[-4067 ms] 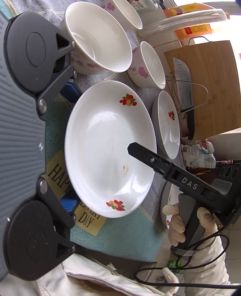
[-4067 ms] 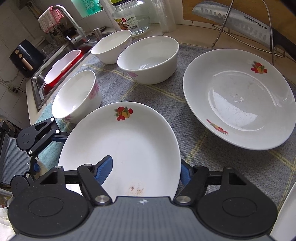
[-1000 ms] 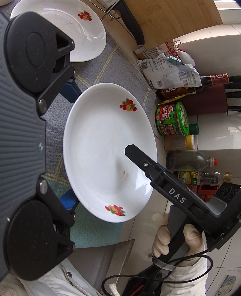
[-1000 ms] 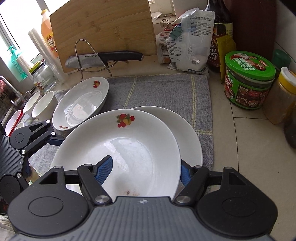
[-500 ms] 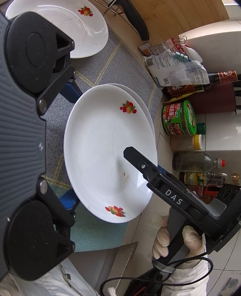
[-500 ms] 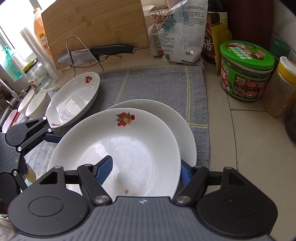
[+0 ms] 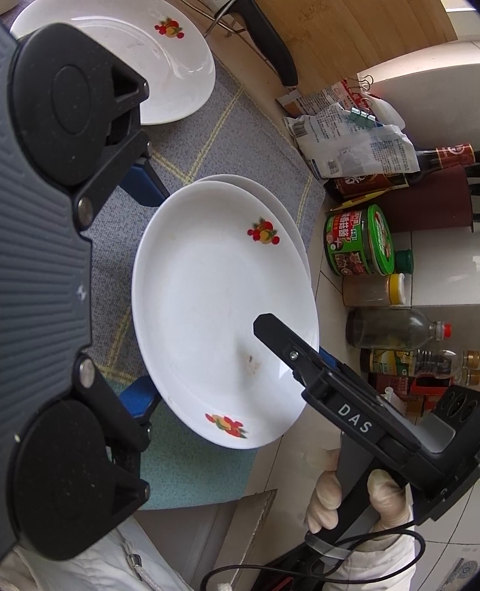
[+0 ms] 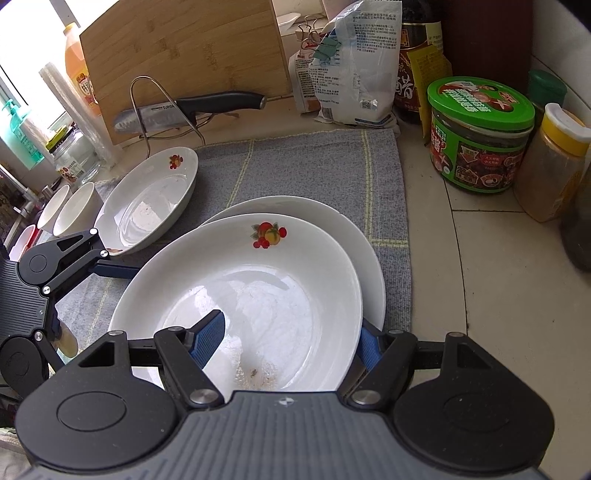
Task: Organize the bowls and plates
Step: 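Lower the held plate onto the stained plate with the right tool, then open the right tool and withdraw it from the plate stack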
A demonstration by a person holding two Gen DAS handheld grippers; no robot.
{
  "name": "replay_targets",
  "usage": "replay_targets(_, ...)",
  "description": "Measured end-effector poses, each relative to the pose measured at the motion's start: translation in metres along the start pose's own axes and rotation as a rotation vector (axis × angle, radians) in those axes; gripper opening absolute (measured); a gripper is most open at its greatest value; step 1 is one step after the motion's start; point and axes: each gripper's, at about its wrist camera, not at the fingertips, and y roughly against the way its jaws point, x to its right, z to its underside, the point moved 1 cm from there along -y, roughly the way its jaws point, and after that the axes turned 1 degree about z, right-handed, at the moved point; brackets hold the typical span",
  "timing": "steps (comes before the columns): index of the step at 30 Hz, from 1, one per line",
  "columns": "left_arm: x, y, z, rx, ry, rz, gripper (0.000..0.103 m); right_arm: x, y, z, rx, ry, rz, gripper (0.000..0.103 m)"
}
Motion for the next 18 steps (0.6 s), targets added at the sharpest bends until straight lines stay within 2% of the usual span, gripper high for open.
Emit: replay_targets(18,0.002,0.006,0.001,0.024,-0.029,0.007,0.098,-0.005,0.014,0.006,0.009,0.013,0.047,0.080)
